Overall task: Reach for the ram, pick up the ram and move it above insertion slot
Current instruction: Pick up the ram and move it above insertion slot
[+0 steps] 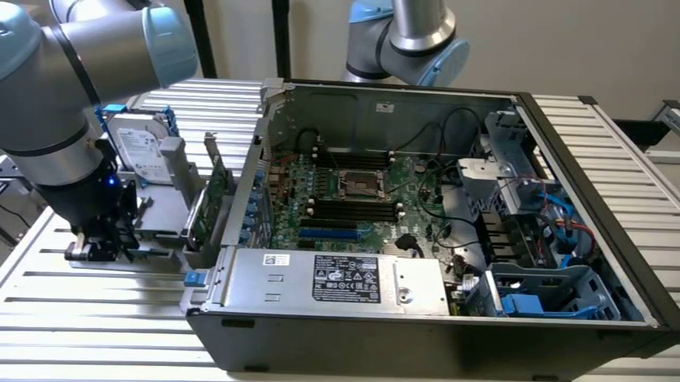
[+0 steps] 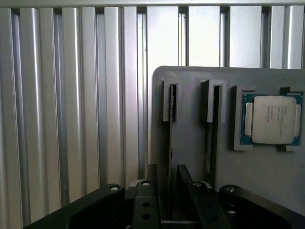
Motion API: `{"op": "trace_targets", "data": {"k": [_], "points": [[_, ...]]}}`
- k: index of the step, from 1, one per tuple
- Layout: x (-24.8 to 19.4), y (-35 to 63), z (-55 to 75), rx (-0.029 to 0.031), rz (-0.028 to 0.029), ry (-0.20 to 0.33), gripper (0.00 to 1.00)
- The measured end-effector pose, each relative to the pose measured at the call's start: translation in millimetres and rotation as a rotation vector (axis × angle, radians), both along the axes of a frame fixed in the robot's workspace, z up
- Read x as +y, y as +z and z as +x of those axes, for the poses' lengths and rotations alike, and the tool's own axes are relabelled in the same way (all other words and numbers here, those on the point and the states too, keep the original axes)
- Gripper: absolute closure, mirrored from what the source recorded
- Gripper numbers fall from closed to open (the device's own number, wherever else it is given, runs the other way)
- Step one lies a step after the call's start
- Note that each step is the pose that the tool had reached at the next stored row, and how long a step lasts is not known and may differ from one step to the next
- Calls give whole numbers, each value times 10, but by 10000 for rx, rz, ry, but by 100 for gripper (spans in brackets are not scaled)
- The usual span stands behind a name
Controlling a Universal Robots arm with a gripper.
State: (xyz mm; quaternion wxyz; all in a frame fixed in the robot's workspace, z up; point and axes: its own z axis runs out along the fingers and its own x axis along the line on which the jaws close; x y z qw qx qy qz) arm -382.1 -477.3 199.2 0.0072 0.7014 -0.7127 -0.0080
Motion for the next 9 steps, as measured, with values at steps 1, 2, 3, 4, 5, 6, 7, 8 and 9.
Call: {"op": "trace_targets", "data": {"k": [1, 2, 3, 4, 5, 6, 7, 8, 9], "points": [[0, -3, 0, 2, 3, 0, 69], [0, -6, 0, 5, 6, 0, 69], [1, -8, 0, 9, 8, 0, 69], [1, -9, 0, 14, 9, -1, 69], [2, -11, 1, 15, 12, -1, 69], [3, -12, 2, 16, 14, 0, 69], [6, -14, 1, 21, 15, -2, 69], [8, -15, 1, 28, 15, -6, 69], [11, -15, 1, 35, 14, -10, 69]]}}
